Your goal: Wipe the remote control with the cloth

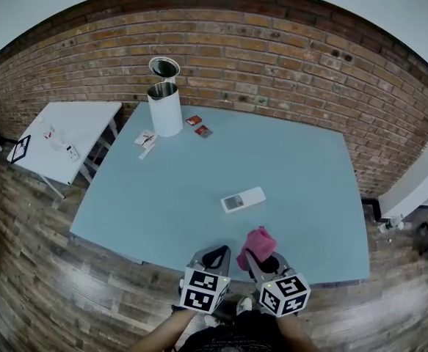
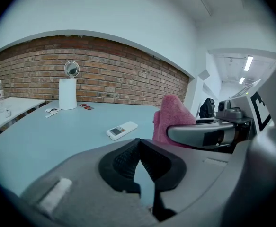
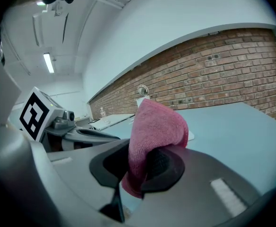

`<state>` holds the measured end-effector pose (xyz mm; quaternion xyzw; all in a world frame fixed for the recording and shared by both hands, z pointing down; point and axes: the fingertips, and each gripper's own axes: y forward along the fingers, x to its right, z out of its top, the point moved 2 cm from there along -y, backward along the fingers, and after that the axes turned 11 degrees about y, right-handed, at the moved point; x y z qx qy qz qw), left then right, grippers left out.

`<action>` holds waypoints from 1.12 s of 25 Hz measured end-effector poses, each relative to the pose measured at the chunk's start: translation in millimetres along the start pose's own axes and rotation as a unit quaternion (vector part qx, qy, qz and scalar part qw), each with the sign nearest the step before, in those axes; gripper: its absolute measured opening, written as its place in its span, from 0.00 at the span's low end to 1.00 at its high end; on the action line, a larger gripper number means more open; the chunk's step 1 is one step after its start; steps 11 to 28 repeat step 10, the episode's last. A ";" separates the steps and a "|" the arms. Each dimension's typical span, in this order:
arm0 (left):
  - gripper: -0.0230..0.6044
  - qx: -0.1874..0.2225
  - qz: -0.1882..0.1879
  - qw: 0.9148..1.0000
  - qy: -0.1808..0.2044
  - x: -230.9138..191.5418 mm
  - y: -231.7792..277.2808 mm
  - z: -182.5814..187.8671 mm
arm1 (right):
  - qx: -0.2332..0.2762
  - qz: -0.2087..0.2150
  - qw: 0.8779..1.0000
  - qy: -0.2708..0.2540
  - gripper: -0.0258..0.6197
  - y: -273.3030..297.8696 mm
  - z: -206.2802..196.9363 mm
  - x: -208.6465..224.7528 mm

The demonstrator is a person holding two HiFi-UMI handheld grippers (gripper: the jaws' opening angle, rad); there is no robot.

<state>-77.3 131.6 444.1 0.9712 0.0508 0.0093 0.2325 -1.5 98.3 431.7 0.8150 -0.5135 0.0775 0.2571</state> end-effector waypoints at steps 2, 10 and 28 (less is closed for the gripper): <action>0.02 0.000 -0.002 1.000 0.007 -0.6 -1.0 -0.3 | 0.000 0.001 1.000 -0.005 0.14 2.6 0.6 -5.0; 0.02 0.003 -0.002 1.000 0.028 -9.0 -3.4 5.7 | 0.003 0.001 1.000 -0.016 0.14 12.3 6.4 -16.1; 0.02 0.003 -0.002 1.000 0.028 -9.0 -3.4 5.7 | 0.003 0.001 1.000 -0.016 0.14 12.3 6.4 -16.1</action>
